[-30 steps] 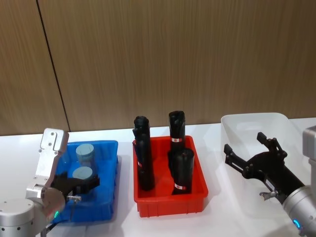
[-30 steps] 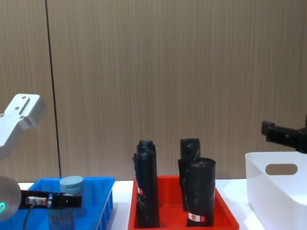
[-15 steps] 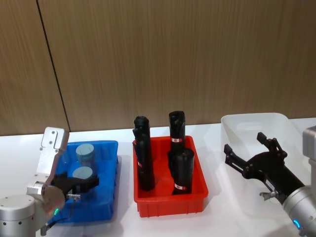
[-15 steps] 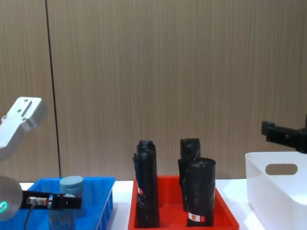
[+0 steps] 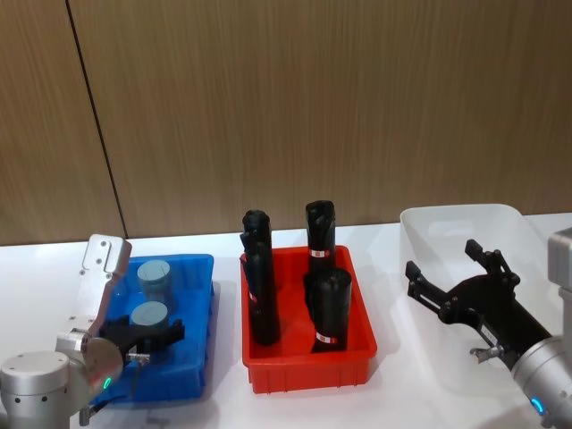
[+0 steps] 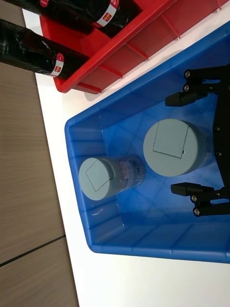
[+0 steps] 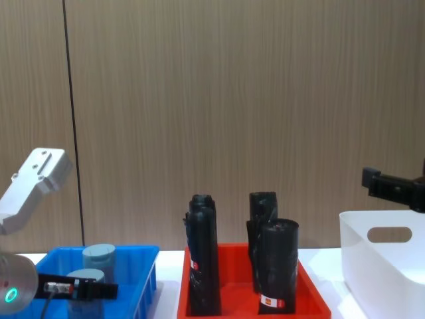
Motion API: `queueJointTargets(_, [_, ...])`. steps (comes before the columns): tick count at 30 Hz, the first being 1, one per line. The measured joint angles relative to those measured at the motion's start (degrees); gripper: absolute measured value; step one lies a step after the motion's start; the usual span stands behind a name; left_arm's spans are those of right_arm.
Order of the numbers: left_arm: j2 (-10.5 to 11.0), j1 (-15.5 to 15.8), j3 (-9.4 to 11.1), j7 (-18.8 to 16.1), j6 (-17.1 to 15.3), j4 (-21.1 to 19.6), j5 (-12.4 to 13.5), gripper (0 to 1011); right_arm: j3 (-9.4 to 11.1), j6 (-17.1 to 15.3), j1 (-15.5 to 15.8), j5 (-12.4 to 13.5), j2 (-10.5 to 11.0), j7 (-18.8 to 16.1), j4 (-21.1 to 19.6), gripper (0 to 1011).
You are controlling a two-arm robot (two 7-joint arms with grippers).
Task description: Pick the cotton swabs from the blue box and place them into the white box.
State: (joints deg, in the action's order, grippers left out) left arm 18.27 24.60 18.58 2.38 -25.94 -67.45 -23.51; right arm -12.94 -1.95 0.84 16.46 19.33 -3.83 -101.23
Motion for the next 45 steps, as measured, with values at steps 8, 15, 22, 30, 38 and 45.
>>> queueJointTargets(8, [-0.62,1.15,0.13,1.06,0.36,2.54,0.84,980,0.0,0.0,0.0,0.0,0.0,0.0,0.0,1001])
queueJointTargets(15, [-0.85,1.38,0.15,1.28,1.0,3.25,1.15,834,0.0,0.0,0.0,0.0,0.0,0.0,0.0,1002])
queueJointTargets(22, [-0.83,0.99,0.06,0.89,1.7,2.64,1.16,663,0.0,0.0,0.0,0.0,0.0,0.0,0.0,1002])
queueJointTargets(30, [-0.39,-0.2,-0.13,0.09,3.43,0.2,1.24,660,0.0,0.0,0.0,0.0,0.0,0.0,0.0,1001])
queueJointTargets(38, [0.64,-1.94,-0.43,0.24,6.07,-3.99,1.99,660,0.0,0.0,0.0,0.0,0.0,0.0,0.0,1001])
queueJointTargets(45, [2.15,-3.65,-0.92,2.73,8.13,-8.76,2.71,660,0.0,0.0,0.0,0.0,0.0,0.0,0.0,1002])
